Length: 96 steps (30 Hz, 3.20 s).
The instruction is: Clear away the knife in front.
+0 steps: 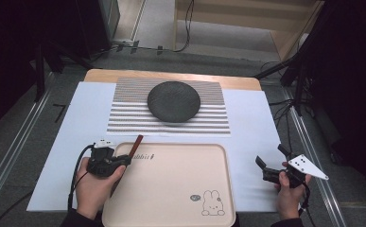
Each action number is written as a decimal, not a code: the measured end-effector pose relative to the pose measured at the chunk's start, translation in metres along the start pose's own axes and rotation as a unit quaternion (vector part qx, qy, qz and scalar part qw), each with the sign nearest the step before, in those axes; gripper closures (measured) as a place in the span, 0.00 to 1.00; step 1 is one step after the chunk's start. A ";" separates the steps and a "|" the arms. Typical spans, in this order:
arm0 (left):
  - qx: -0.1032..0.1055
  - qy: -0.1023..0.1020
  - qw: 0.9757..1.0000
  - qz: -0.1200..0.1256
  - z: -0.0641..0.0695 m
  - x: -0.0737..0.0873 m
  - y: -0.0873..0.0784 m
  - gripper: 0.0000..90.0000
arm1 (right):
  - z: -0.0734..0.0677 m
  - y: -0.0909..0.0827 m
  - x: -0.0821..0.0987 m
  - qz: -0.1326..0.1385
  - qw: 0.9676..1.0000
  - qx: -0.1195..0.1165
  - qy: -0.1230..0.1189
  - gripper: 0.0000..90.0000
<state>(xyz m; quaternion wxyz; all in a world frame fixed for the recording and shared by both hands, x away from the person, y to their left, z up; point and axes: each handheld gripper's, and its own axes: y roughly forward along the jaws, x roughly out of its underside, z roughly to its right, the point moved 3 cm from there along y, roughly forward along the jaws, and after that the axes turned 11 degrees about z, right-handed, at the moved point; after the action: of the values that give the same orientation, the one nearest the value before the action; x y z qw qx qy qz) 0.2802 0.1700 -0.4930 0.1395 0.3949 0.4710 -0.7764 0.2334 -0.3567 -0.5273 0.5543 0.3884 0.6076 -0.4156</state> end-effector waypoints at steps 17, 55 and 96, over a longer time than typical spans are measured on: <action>-0.012 -0.017 1.000 0.013 0.001 0.037 -0.007 0.85 | -0.001 0.000 0.000 -0.002 1.000 0.002 -0.004 0.00; 0.010 0.085 0.996 -0.010 0.012 0.025 0.011 0.99 | -0.001 0.000 0.000 -0.001 1.000 -0.001 -0.004 0.00; 0.035 0.086 0.977 0.190 -0.024 0.014 -0.037 0.00 | -0.002 0.000 0.000 -0.005 1.000 0.001 -0.010 0.00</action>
<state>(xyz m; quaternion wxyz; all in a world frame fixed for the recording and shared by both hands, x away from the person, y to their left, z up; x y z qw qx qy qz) 0.2616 0.2116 -0.4864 0.2293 0.5468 0.3704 -0.7150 0.2331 -0.3552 -0.5277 0.5577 0.3816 0.6037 -0.4229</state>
